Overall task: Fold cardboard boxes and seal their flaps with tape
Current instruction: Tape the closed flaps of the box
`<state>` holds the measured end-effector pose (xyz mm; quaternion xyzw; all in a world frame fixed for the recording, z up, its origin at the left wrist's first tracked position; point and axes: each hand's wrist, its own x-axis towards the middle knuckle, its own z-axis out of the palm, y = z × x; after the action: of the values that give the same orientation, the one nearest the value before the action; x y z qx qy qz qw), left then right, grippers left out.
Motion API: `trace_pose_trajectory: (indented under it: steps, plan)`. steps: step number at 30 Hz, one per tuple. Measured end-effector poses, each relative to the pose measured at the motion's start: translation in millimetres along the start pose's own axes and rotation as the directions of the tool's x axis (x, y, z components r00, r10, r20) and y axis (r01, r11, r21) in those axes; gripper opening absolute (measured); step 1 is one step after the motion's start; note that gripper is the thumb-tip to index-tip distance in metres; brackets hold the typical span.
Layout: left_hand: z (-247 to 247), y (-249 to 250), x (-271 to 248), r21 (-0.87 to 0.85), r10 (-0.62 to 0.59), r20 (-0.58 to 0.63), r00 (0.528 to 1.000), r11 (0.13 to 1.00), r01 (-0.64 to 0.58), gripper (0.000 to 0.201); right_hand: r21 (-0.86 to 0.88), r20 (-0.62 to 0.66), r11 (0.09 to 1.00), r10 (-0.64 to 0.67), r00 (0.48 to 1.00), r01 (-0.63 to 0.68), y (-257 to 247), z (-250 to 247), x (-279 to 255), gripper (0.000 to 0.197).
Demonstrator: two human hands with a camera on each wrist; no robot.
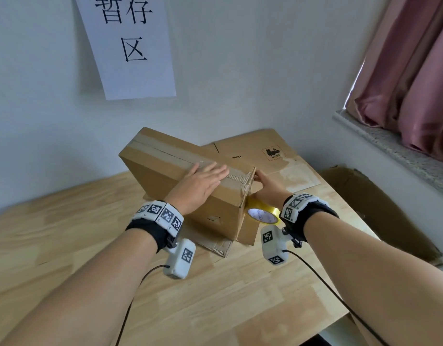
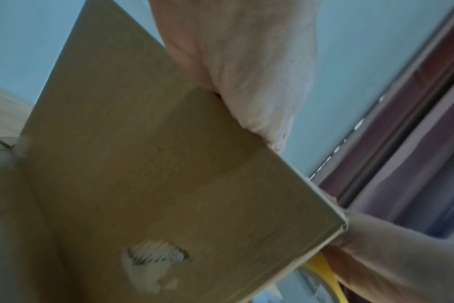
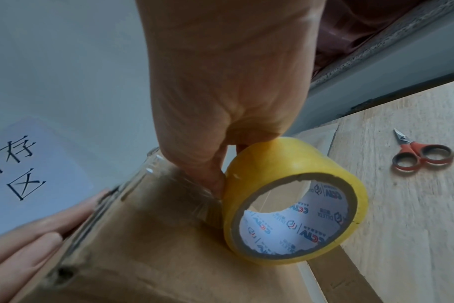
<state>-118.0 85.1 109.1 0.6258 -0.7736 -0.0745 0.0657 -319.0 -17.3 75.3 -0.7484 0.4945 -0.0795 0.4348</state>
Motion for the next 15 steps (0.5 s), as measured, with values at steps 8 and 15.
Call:
trace_pose_trajectory:
  steps: [8,15]
  plan:
    - [-1.6,38.9,11.3,0.07,-0.173,0.153,0.973,0.984,0.164,0.053,-0.022,0.023,0.999,-0.036,0.999,0.037,5.8,-3.7,8.1,0.074]
    - [13.7,78.6,32.6,-0.033,-0.337,0.067,0.939,0.94,0.339,0.056,0.091,0.021,0.994,-0.065,0.998,0.063,26.7,-12.8,4.8,0.064]
